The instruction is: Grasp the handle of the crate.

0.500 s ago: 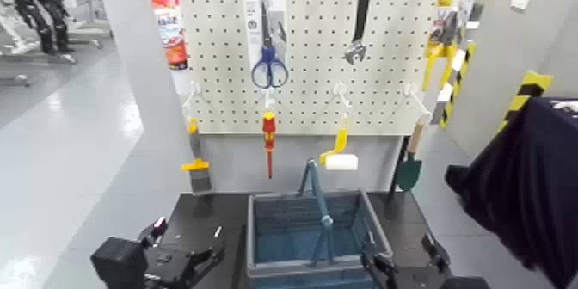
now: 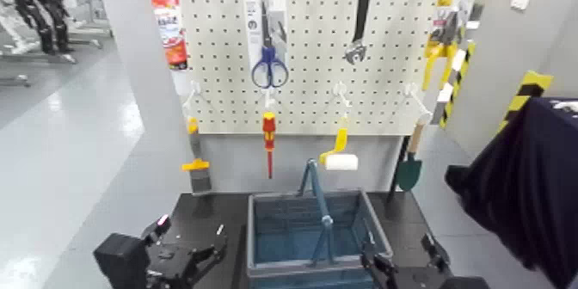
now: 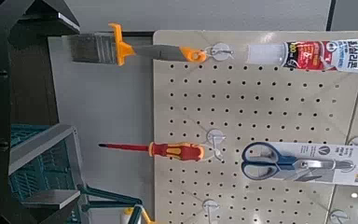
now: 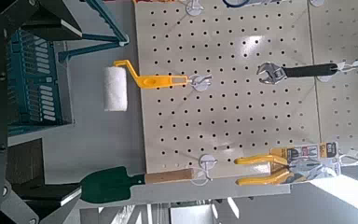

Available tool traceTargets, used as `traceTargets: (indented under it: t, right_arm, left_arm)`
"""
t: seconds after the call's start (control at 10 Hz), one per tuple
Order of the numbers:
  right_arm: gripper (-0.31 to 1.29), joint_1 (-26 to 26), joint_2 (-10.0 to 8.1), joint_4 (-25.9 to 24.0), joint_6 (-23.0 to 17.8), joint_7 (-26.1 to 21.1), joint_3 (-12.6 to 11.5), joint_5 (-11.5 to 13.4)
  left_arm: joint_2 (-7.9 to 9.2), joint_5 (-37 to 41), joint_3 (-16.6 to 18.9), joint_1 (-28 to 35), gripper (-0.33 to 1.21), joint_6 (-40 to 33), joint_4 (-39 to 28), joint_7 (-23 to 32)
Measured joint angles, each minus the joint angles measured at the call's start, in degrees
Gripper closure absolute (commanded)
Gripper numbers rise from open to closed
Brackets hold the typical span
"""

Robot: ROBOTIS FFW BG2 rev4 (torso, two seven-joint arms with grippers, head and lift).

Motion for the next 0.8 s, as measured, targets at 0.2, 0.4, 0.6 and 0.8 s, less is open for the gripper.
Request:
traceTargets:
  t: [0.2, 0.4, 0.6, 0.8]
  right_arm:
    - [0.14, 0.0, -0.02, 0.05, -0.01, 0.02, 0.02, -0.08]
    - [0.14, 0.0, -0.02, 0.17, -0.14, 0.02, 0.02, -0.19]
    - [0.14, 0.0, 0.0, 0.29, -0.36, 0.02, 0.02, -0.33]
    - [0.14, 0.0, 0.05, 0.43, -0.57, 0.02, 0.08, -0.46]
  left_arm:
    - [-0.42, 4.09, 0.82, -2.22, 0.08, 4.66, 0.24, -3.76]
    - [0.55, 11.08, 0.47, -4.96, 0.08, 9.78, 0.27, -3.67]
    - [2.11, 20.24, -0.76, -7.99, 0.08, 13.02, 1.43, -3.45]
    - [3.14, 29.15, -1.93, -11.96, 0.08, 16.1, 3.94, -4.09]
